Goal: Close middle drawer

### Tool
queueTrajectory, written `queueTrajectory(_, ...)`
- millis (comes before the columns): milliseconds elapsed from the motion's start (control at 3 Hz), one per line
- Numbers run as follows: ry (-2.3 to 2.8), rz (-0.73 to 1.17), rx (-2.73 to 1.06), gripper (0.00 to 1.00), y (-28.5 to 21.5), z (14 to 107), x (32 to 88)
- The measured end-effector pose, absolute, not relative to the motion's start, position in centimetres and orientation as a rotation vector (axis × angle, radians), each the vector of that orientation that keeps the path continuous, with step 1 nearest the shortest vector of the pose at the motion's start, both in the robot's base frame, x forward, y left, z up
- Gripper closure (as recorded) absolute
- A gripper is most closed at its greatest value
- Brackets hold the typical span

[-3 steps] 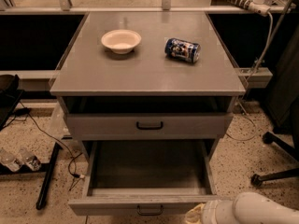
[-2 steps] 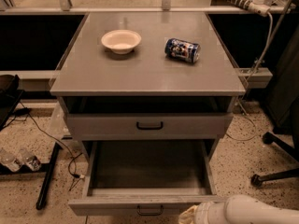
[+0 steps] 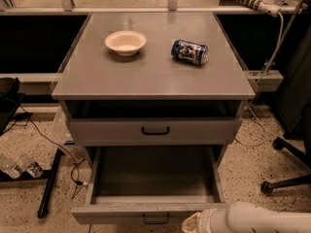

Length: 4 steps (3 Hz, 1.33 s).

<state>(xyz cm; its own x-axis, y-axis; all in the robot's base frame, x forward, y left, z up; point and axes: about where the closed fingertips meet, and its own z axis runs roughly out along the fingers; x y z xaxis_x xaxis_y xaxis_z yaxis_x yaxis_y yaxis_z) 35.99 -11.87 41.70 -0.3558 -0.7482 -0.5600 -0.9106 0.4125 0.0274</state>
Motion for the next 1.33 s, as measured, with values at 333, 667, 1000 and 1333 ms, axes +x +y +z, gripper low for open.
queueTrajectory(333, 2.206, 0.465, -1.409, 0.57, -11.9, 41.7, 36.0)
queueTrajectory(667, 2.206, 0.465, -1.409, 0.35, -11.9, 41.7, 36.0)
queueTrajectory(1000, 2.205, 0.464, -1.409, 0.11, -11.9, 41.7, 36.0)
queueTrajectory(1333, 2.168, 0.416, -1.388, 0.00, -12.5, 42.2, 37.8)
